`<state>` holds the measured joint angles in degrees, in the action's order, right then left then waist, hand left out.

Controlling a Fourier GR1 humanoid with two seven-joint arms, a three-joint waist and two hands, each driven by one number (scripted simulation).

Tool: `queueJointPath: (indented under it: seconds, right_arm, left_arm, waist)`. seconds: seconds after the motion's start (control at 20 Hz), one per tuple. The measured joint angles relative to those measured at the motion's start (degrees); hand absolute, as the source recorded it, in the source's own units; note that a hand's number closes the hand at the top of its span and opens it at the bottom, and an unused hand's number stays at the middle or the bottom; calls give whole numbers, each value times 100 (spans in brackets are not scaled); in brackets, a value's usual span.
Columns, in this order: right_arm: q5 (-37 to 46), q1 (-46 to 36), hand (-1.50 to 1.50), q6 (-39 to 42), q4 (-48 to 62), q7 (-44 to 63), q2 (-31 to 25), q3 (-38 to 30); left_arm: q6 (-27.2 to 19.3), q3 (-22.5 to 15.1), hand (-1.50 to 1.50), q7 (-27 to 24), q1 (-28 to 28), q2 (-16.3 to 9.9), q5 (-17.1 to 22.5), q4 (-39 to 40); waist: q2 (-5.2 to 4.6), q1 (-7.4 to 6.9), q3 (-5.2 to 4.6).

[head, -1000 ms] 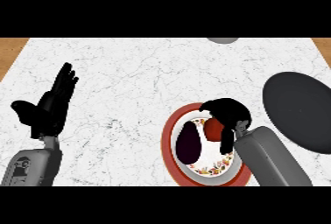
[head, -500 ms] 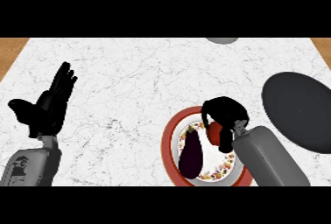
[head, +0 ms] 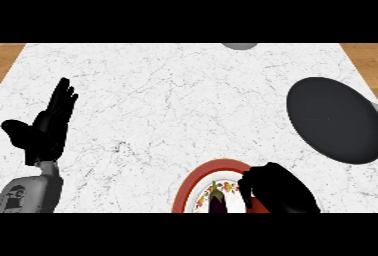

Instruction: Pick the bell pepper from the plate and place it in the pan

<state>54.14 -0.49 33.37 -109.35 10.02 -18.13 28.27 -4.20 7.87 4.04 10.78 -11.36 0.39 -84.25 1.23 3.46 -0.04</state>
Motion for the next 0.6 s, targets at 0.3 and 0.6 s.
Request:
queueJointPath:
  seconds: [0.3, 0.6]
  right_arm:
    - [-86, 1184, 150, -797, -2204, -275, -461, -390]
    - [-209, 1883, 150, -1488, -2499, -662, -326, -1229]
  left_arm:
    - [18, 21, 0, 42, -132, 6, 51, -148]
    - [74, -5, 0, 89, -58, -30, 51, -202]
  waist:
    - [-2, 64, 9]
    - [-55, -50, 9]
